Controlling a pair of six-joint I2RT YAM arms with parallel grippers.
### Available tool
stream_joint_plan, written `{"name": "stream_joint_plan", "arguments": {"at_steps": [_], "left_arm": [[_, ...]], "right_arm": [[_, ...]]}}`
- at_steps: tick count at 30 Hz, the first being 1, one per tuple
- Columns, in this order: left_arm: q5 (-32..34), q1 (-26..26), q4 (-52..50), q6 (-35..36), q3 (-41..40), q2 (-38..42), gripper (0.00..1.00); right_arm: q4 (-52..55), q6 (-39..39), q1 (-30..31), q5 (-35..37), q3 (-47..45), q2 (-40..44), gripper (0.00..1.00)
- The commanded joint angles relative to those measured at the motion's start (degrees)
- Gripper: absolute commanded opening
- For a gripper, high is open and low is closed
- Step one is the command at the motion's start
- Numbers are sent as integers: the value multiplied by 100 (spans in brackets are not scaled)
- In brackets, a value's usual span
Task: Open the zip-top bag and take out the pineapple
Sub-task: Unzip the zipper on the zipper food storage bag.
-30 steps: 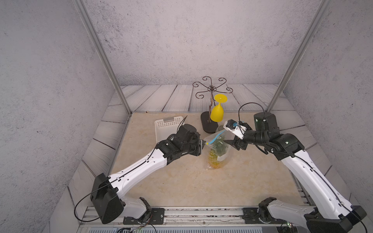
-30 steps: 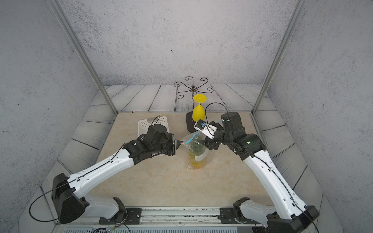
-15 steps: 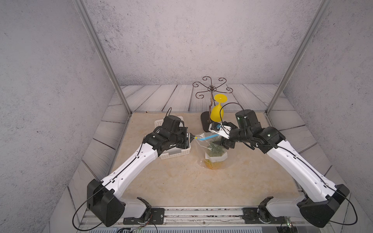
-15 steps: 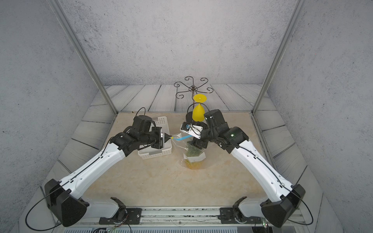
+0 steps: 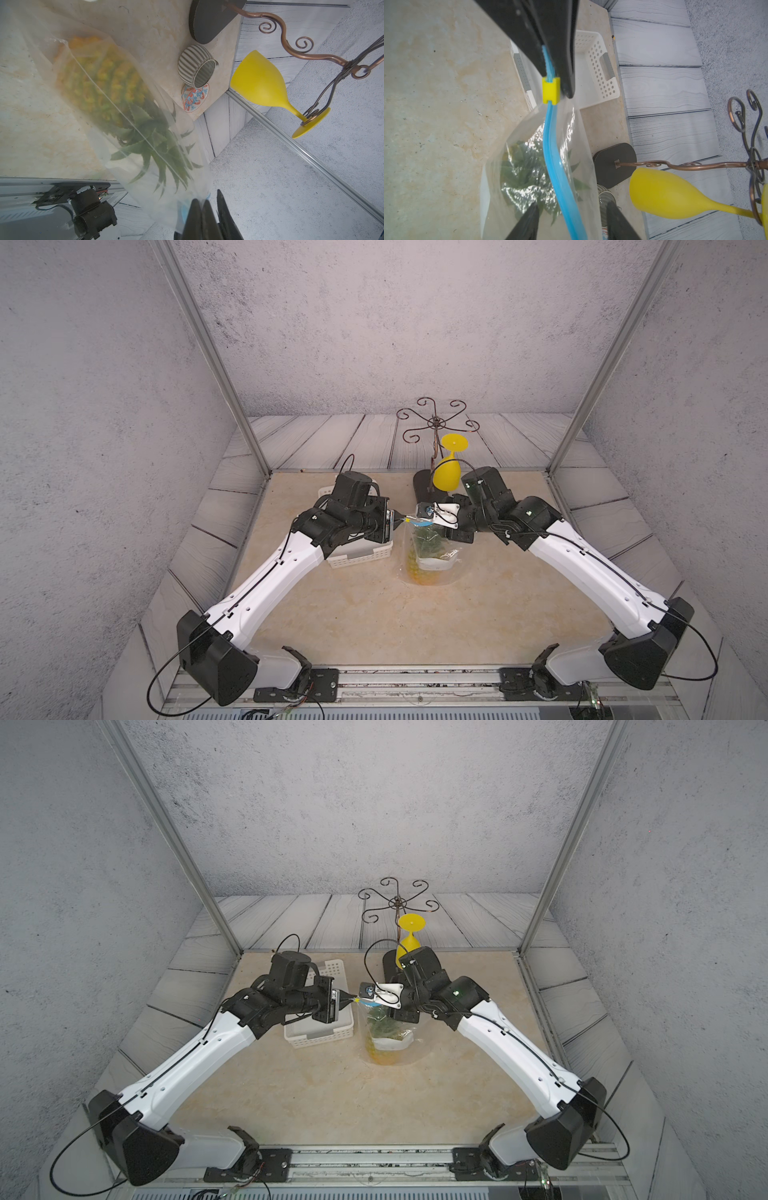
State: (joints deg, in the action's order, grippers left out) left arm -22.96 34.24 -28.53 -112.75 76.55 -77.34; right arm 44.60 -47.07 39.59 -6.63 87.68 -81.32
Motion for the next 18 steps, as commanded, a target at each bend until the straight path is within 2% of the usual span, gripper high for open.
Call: {"name": "stream_joint_plan", "arguments": {"at_steps": [1,3,5,6,8,13,18], "left_arm": [[-111,12,148,19,62,109,0],[-82,10,149,-5,27,161,0],[-58,9,163,-36,-8,205,0],[-51,12,164,-51,-15,226,0],[-27,13,163,-93,-48,286,0],[106,12,-3,-406,-42,528,21],[134,106,-253,-598,50,665,23]], "right_arm": [[-12,-86,31,234,148,-237,41],[81,-83,43,250,257,-372,27],[37,-32,66,282,226,-378,5],[32,-1,79,300,196,-359,0],[36,90,84,370,132,-284,0],[-75,371,88,347,12,7,0],[-30,591,92,406,170,46,0]]}}
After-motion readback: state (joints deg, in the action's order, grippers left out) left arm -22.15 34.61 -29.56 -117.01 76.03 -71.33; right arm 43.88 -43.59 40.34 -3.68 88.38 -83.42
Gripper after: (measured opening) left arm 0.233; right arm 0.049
